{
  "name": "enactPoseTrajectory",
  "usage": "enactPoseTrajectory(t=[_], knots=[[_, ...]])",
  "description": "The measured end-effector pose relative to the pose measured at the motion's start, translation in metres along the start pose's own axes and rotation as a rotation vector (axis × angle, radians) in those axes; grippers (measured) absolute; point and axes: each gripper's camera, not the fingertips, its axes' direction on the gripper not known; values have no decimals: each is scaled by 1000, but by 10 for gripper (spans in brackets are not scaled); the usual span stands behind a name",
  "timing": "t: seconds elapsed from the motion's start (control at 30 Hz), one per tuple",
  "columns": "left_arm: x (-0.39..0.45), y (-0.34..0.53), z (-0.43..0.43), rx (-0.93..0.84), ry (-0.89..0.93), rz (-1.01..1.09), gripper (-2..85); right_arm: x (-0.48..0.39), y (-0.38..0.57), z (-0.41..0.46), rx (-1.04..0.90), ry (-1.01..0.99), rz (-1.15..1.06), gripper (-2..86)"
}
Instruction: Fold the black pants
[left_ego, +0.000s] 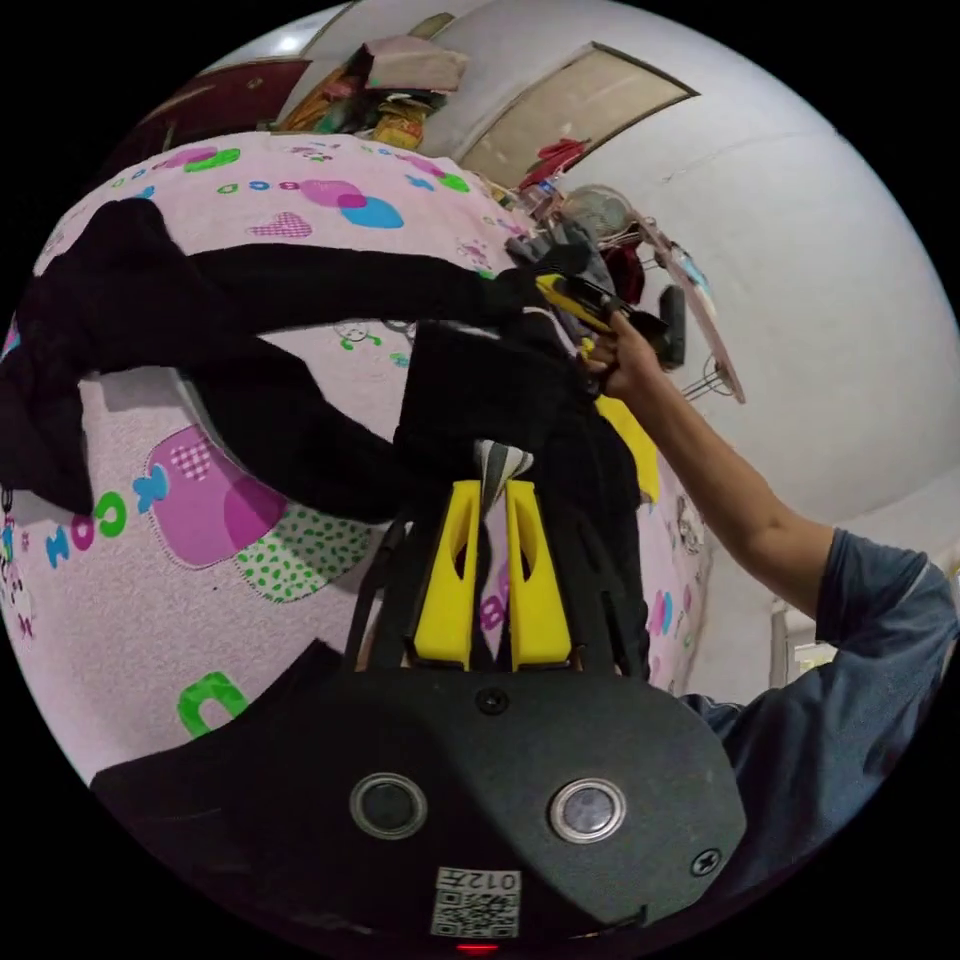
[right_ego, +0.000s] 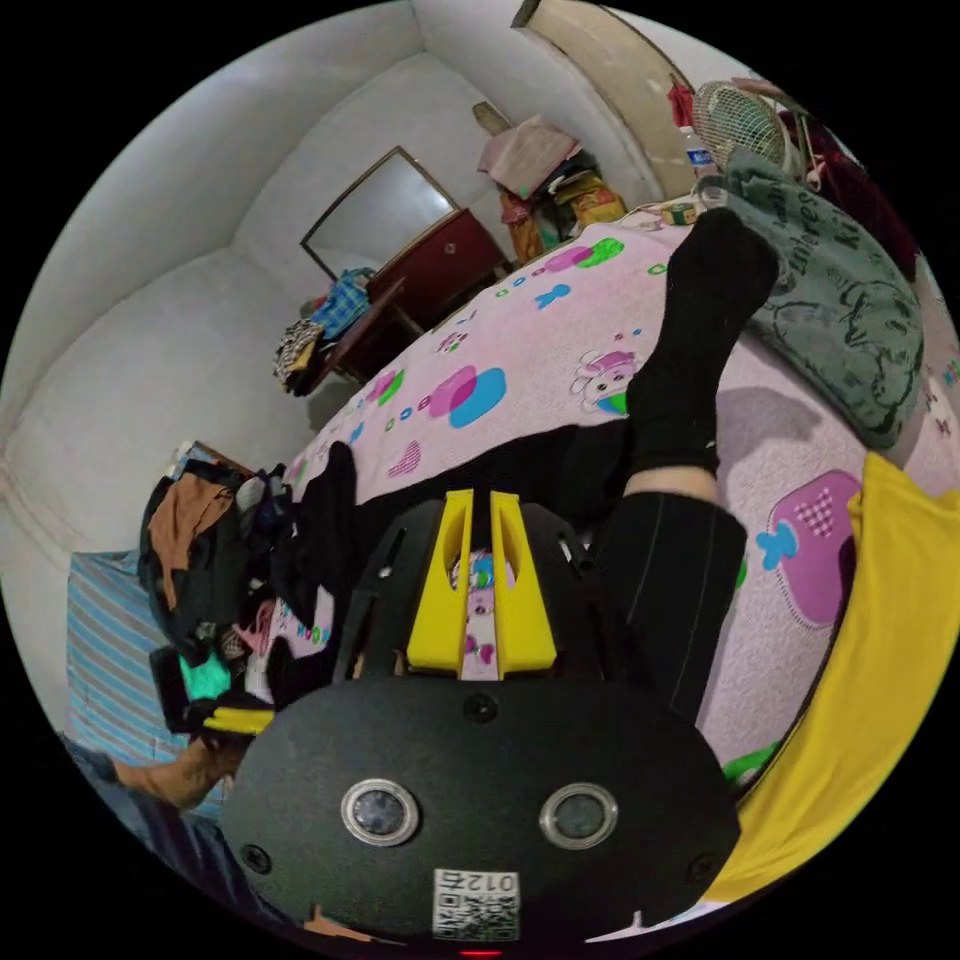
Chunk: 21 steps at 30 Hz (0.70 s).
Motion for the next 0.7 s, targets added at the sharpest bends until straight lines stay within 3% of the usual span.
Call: enactPoseTrajectory(t=[0.1,0.2,0.27,0.4,0.7], knots=[[-23,2,-35,109,-124,-70,59,-7,23,0,-36,-66,-12,18],[-80,-1,-85,252,-403,-278,86,-17,37,0,-32,-70,-50,23],[-117,-3,-99,290,-493,-425,99,-24,42,3,-35,-56,-74,29],[-178,-20,-100,259,-528,-672,117,-39,55,26,-145,-59,-106,39],[-193,-12,-112,130,-633,-618,41,-60,81,75,-391,-71,-169,66]])
